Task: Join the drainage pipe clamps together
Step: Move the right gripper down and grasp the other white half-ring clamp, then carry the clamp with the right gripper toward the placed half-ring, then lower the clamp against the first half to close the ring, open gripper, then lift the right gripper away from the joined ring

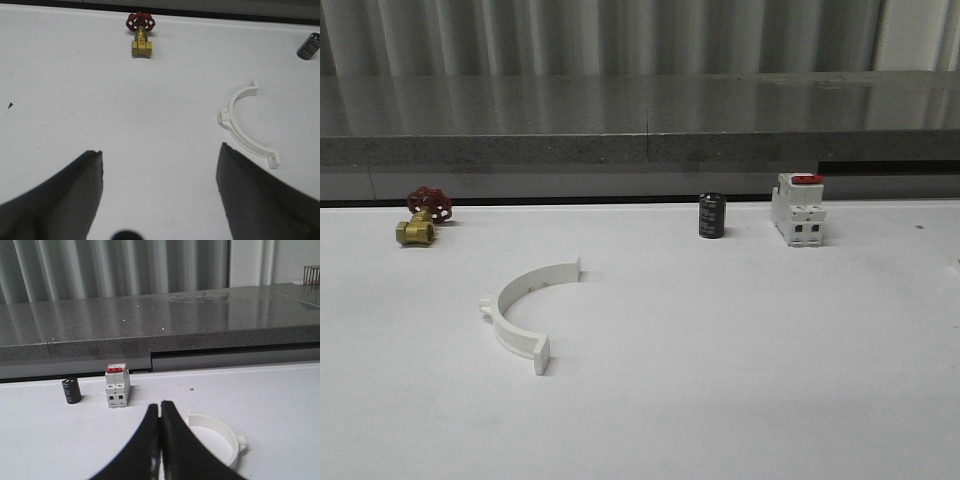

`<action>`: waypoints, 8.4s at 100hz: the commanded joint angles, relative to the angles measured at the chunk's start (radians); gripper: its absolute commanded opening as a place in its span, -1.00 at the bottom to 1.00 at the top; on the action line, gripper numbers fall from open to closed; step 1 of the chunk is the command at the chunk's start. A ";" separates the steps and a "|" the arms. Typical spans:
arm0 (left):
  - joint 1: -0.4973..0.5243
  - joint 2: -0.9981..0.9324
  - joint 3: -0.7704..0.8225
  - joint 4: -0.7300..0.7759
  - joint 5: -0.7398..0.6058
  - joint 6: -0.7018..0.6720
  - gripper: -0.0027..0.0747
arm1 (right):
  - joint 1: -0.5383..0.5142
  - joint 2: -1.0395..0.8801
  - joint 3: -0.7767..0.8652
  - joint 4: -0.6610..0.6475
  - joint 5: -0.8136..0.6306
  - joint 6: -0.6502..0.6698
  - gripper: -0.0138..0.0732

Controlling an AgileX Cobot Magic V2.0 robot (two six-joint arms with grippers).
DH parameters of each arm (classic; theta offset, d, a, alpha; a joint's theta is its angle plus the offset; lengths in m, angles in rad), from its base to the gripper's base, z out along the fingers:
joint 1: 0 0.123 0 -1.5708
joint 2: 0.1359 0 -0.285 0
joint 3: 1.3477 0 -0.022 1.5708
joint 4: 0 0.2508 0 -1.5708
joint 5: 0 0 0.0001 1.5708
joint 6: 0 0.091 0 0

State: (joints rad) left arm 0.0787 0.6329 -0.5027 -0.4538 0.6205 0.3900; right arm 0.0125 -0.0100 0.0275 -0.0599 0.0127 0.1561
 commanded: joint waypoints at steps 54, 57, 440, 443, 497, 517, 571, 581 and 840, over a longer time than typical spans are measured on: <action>0.002 -0.146 0.011 -0.018 -0.066 0.002 -0.99 | -0.006 0.324 -0.523 0.037 0.579 -0.003 -0.84; 0.002 -0.146 0.011 -0.018 -0.066 0.002 -0.99 | -0.006 0.362 -0.556 0.037 0.612 -0.003 -0.84; 0.002 -0.146 0.011 -0.018 -0.066 0.002 -0.99 | 0.561 1.787 -1.355 -0.258 0.744 0.689 -0.55; 0.002 -0.146 0.011 -0.018 -0.066 0.002 -0.99 | 0.574 1.800 -1.368 -0.258 0.742 0.699 -0.55; 0.002 -0.146 0.011 -0.018 -0.066 0.002 -0.99 | 0.681 2.002 -1.591 -0.256 0.784 0.803 -0.55; 0.002 -0.146 0.011 -0.018 -0.066 0.002 -0.99 | 0.686 2.006 -1.592 -0.256 0.783 0.828 -0.55; 0.002 -0.146 0.011 -0.018 -0.066 0.002 -0.99 | 0.704 2.016 -1.592 -0.250 0.762 0.898 -0.55; 0.002 -0.146 0.011 -0.018 -0.066 0.002 -0.99 | 0.704 2.022 -1.592 -0.232 0.761 0.898 -0.55; 0.002 -0.146 0.011 -0.018 -0.066 0.002 -0.99 | 0.327 1.090 -1.088 -0.172 0.684 0.255 0.56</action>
State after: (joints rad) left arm 0.0787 0.4833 -0.4653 -0.4503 0.6205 0.3957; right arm 0.3831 1.2225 -1.0947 -0.2083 0.7320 0.4508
